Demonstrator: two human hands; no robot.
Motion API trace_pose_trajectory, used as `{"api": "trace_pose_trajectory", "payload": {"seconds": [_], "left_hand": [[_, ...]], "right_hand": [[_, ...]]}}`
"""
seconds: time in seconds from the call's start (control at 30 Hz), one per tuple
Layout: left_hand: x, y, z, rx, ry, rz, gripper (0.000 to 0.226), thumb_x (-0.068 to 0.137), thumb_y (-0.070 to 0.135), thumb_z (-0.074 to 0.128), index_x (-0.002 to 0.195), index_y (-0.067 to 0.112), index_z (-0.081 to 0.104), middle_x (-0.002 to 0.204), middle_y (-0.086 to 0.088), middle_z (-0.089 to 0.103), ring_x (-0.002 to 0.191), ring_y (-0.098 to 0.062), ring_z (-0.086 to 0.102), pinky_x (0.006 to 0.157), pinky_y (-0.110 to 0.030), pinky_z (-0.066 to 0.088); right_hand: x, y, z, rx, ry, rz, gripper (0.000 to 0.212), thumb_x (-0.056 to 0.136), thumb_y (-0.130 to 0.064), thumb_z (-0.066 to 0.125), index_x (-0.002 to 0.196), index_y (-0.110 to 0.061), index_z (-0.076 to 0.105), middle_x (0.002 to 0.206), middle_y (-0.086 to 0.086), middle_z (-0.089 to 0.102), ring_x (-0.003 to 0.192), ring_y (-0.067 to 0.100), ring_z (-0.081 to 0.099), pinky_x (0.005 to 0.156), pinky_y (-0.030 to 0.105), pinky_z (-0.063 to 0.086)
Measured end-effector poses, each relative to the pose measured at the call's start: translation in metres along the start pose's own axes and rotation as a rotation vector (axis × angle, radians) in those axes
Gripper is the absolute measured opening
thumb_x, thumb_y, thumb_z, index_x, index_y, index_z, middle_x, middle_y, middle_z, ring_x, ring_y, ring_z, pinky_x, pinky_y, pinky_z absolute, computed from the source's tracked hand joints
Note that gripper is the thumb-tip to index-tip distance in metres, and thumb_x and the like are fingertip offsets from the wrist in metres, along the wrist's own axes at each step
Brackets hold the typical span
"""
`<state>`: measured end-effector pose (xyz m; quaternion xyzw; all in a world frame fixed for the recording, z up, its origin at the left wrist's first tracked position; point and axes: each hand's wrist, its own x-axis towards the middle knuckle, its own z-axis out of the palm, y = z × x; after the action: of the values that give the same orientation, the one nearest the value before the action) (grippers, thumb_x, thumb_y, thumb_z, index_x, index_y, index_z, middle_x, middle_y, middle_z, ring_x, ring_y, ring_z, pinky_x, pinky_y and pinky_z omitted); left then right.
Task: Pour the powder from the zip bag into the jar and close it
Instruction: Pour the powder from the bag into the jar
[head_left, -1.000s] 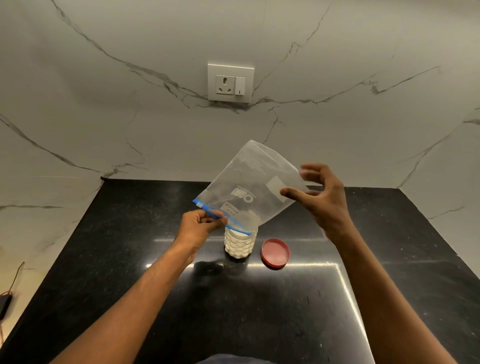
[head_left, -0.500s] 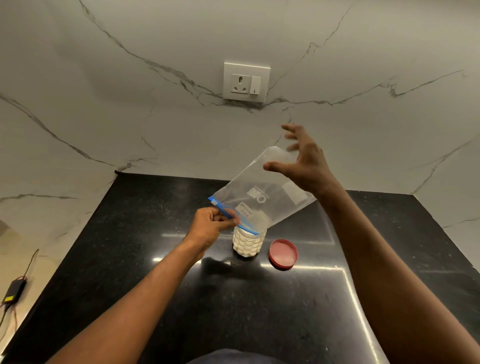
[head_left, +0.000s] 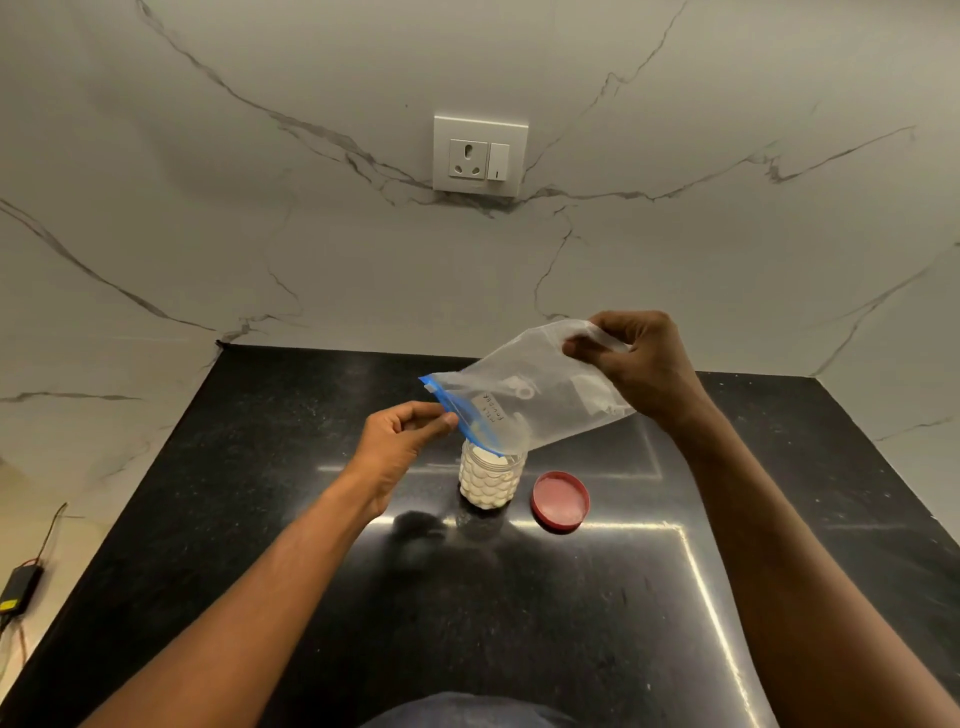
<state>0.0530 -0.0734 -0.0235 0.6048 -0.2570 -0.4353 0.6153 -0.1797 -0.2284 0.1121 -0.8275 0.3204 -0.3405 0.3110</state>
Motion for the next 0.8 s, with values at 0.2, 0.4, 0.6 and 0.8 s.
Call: {"api": "trace_pose_trajectory", "payload": {"seconds": [0.2,0.4,0.6,0.8], "left_hand": [[0.000,0.007,0.006,0.041,-0.006,0.045,0.012,0.093,0.017,0.080,0.105,0.017,0.081,0.095,0.010,0.085,0.082,0.008,0.075,0.085,-0.028,0.046],[-0.001,0.029,0.003,0.044,-0.009,0.180,0.012,0.093,0.015,0.079,0.104,0.020,0.082,0.101,0.010,0.085,0.092,0.007,0.075,0.078,-0.010,0.054],[-0.012,0.100,-0.008,-0.001,-0.101,0.359,0.026,0.087,0.032,0.077,0.108,0.017,0.074,0.108,0.005,0.083,0.109,-0.013,0.078,0.084,-0.022,0.063],[-0.024,0.159,-0.014,0.321,0.000,0.589,0.013,0.091,0.024,0.082,0.104,0.025,0.080,0.100,0.003,0.082,0.099,-0.019,0.078,0.090,-0.031,0.065]], "right_hand": [[-0.003,-0.001,0.000,0.028,0.047,-0.012,0.013,0.090,-0.019,0.083,0.082,-0.011,0.078,0.071,0.005,0.073,0.063,0.013,0.062,0.061,0.032,0.048],[-0.009,0.001,-0.012,0.269,0.152,0.027,0.011,0.088,-0.020,0.084,0.085,-0.010,0.079,0.075,0.013,0.074,0.065,0.022,0.063,0.061,0.035,0.053],[-0.018,0.007,0.002,0.792,0.178,0.225,0.021,0.090,-0.018,0.081,0.109,-0.009,0.079,0.108,0.013,0.080,0.097,0.029,0.077,0.081,0.044,0.065],[-0.026,0.013,0.052,0.819,0.135,0.387,0.040,0.080,-0.023,0.085,0.117,-0.016,0.073,0.114,0.004,0.079,0.114,0.031,0.072,0.089,0.043,0.060]]}}
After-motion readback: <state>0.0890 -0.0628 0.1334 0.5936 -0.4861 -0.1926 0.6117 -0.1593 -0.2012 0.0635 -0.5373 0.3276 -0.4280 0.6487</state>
